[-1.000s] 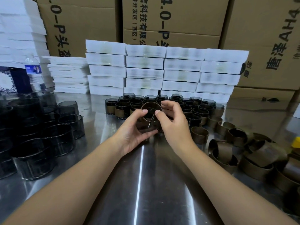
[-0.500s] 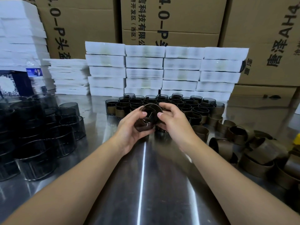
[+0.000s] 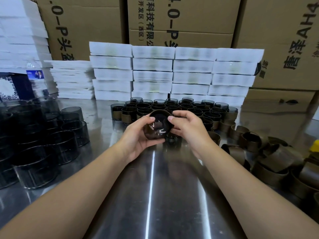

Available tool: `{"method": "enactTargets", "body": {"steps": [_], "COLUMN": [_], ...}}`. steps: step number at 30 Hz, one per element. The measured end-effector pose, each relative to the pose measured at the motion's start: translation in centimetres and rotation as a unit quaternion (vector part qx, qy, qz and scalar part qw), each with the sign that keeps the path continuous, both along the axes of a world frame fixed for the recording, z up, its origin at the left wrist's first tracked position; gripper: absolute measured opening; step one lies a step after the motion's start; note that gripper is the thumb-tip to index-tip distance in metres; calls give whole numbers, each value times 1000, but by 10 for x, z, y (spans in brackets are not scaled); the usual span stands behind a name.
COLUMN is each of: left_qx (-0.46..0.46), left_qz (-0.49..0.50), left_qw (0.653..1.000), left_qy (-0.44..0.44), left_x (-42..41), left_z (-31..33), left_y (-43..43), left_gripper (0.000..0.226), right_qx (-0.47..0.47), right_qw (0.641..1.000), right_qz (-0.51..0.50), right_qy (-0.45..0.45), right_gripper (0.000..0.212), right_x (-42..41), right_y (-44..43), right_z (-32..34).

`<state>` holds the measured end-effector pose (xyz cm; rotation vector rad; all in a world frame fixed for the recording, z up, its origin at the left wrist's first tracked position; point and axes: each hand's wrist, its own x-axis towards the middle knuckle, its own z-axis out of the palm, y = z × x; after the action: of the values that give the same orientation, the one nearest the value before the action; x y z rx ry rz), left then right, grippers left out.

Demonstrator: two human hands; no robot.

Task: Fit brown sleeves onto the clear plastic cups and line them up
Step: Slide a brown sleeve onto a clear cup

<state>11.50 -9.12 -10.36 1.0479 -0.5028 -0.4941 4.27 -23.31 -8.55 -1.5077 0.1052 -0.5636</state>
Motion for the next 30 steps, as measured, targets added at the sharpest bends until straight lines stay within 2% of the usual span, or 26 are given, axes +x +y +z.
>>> {"method": "enactTargets", "body": {"steps": [2,5,10,14,17,20,22,25,30], "left_qx": [-31,-69,-81,-80,-82,-79,-79,-85,-91], "left_qz": [-25,-48,-59,-69,-80,-97,-111,-127,-131], "left_qw": [999,996,994,993,992,991,989,986,984], "left_qy": [17,34,42,47,52,51,50,59,78], "left_x": [-1,0,3,4,4,4,2,4,3], "left_z": [3,4,7,8,9,10,11,12,11], "left_y": [1,3,5,4,5,5,5,3,1], "left_gripper": [40,31,24,27,28,30,38,69,75], "right_qx": [16,32,24,59,78,93,128,178,196], "right_qw": [1000,998,995,985,980,984,982,974,970], "right_qz": [2,34,45,107,138,108,96,102,111], "right_qy": [4,34,82,124,123,110,103,97,93], "right_gripper": [22,35,43,53,54,49,44,40,37], "right_x": [0,1,-1,-5,-6,-5,-5,-3,-2], "right_y": [1,7,9,10,12,15,17,19,18], "right_z": [0,-1,1,2,2,2,2,4,4]}}
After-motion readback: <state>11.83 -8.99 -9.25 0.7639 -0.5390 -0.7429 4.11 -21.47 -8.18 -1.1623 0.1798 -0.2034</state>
